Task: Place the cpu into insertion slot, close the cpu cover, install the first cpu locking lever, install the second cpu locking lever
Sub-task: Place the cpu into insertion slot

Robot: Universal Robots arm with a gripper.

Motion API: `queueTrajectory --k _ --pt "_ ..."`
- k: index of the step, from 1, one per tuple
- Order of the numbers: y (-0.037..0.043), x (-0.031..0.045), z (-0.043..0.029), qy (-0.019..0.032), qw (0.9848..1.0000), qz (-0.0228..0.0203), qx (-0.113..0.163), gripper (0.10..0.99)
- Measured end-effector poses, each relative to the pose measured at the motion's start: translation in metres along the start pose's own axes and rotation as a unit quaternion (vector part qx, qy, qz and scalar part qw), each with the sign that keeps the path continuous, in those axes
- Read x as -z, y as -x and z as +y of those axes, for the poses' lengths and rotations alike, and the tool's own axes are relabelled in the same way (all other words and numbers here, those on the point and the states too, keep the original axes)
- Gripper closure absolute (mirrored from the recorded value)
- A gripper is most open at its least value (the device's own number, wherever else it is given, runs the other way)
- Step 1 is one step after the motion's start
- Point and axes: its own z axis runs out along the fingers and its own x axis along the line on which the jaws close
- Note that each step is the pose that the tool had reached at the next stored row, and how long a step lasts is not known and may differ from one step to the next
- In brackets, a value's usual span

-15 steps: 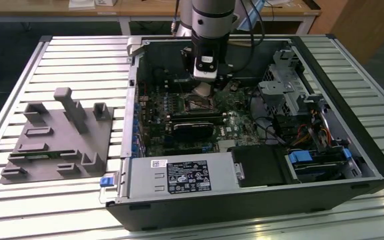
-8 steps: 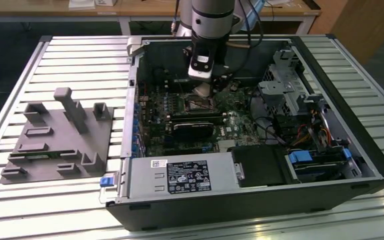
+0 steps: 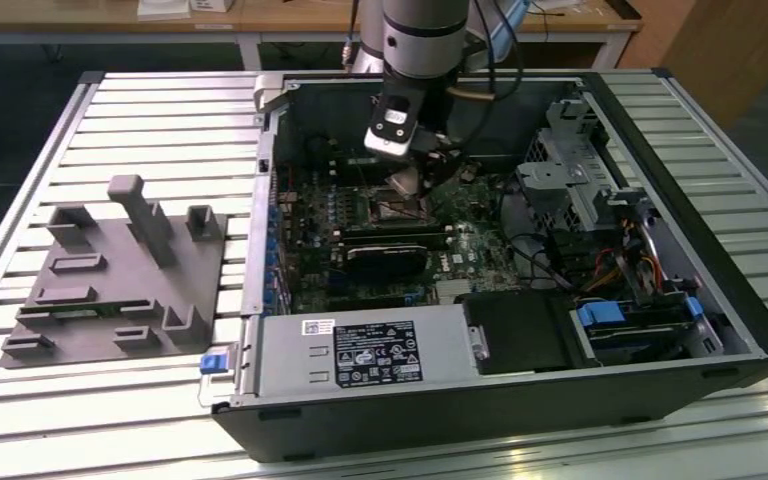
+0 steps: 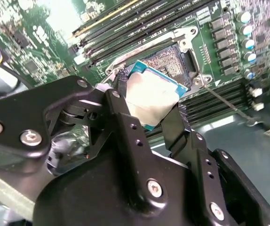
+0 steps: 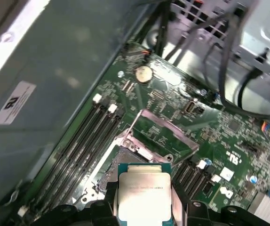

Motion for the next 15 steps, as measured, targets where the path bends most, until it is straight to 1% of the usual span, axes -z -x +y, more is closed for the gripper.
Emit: queueTrajectory --k 2,4,7,11,15 --pt "0.0 -0.0003 0.0 0.0003 0.9998 -0.0014 -0.018 0.549" --pt "0.0 -0.0005 0.0 0.0006 0.9994 -0.0028 -0.035 0.549" --pt "0.0 -0.001 -0.0001 0.001 0.9981 -0.0048 -0.062 0.549" --pt "0.0 -0.0015 -0.0001 0.0016 0.9951 -0.0077 -0.098 0.549" --pt "0.0 -0.002 -0.0001 0.0022 0.9911 -0.0104 -0.133 0.549"
